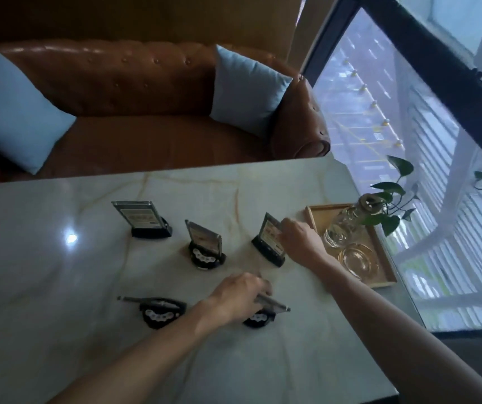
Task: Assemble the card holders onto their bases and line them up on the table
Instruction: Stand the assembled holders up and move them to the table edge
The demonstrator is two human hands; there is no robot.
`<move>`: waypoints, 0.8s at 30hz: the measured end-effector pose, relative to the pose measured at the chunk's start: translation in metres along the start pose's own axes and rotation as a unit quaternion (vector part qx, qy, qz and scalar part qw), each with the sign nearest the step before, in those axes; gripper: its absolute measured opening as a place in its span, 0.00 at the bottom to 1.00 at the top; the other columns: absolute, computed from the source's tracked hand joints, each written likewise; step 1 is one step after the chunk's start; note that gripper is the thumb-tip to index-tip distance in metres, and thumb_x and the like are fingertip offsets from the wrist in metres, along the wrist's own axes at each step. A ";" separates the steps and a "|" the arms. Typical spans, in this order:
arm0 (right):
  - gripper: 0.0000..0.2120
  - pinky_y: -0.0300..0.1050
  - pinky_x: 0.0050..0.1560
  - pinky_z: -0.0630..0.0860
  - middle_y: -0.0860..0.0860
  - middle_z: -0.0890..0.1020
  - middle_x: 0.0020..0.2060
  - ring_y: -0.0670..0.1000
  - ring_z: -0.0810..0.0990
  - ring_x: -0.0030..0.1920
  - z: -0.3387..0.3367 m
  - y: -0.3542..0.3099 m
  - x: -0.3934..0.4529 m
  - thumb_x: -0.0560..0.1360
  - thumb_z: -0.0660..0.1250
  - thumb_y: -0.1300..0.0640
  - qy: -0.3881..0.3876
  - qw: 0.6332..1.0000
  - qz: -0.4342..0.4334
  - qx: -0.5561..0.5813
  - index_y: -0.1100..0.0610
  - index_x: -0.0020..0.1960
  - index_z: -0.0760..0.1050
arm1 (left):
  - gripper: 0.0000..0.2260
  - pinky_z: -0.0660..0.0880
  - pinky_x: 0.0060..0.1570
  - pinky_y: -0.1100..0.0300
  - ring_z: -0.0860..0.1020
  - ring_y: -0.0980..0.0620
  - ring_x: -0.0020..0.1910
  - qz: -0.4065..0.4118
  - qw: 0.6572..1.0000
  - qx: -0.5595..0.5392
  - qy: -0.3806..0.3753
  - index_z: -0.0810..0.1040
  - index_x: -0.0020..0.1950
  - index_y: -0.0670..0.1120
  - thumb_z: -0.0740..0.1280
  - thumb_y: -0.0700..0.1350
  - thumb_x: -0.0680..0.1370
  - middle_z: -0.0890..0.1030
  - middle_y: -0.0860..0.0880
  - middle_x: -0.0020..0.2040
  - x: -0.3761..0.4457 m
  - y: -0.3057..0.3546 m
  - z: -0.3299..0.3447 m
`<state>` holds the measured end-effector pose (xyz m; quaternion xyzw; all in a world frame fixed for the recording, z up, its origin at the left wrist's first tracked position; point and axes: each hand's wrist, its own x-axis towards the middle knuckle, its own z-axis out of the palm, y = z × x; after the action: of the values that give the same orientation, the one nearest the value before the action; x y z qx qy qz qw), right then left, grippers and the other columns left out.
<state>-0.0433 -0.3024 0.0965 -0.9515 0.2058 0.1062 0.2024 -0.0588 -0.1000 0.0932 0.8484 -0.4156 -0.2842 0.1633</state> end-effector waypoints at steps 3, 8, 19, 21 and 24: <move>0.07 0.50 0.38 0.78 0.59 0.83 0.44 0.63 0.81 0.41 -0.001 0.011 0.022 0.78 0.59 0.57 -0.012 0.998 -0.058 -0.008 0.57 0.51 0.75 | 0.08 0.77 0.49 0.54 0.81 0.48 0.51 -0.020 0.999 0.023 -0.025 0.82 0.55 0.52 0.67 0.44 0.77 0.83 0.50 0.52 0.012 0.004 0.005; 0.07 0.45 0.32 0.71 0.56 0.82 0.39 0.58 0.79 0.34 -0.032 0.032 0.063 0.74 0.60 0.59 -0.033 0.993 -0.115 0.001 0.55 0.46 0.77 | 0.17 0.73 0.38 0.60 0.81 0.54 0.42 -0.112 0.993 -0.015 0.022 0.82 0.48 0.52 0.70 0.65 0.73 0.84 0.53 0.43 0.047 0.014 -0.033; 0.06 0.40 0.29 0.65 0.52 0.77 0.32 0.57 0.74 0.32 -0.155 0.084 0.191 0.72 0.64 0.60 0.066 0.990 -0.106 0.069 0.59 0.40 0.79 | 0.05 0.78 0.43 0.52 0.82 0.50 0.43 -0.150 0.966 -0.020 0.208 0.84 0.50 0.57 0.71 0.53 0.76 0.85 0.53 0.43 0.185 0.035 -0.159; 0.06 0.43 0.34 0.68 0.53 0.79 0.35 0.58 0.76 0.35 -0.169 0.096 0.217 0.72 0.64 0.59 0.077 0.991 -0.101 0.051 0.57 0.42 0.80 | 0.05 0.78 0.43 0.52 0.82 0.50 0.45 -0.143 0.962 -0.022 0.231 0.84 0.51 0.57 0.71 0.50 0.76 0.85 0.54 0.45 0.218 0.035 -0.167; 0.06 0.45 0.35 0.67 0.54 0.77 0.39 0.58 0.74 0.37 -0.181 0.117 0.251 0.75 0.63 0.60 0.085 0.992 -0.091 0.021 0.53 0.40 0.74 | 0.08 0.79 0.44 0.52 0.83 0.49 0.47 -0.130 0.961 -0.023 0.242 0.85 0.52 0.55 0.70 0.45 0.76 0.86 0.52 0.46 0.268 0.031 -0.173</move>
<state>0.1509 -0.5647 0.1467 -0.9674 0.1374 0.0021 0.2127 0.1613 -0.3260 0.1522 0.9345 -0.2436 -0.0985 0.2403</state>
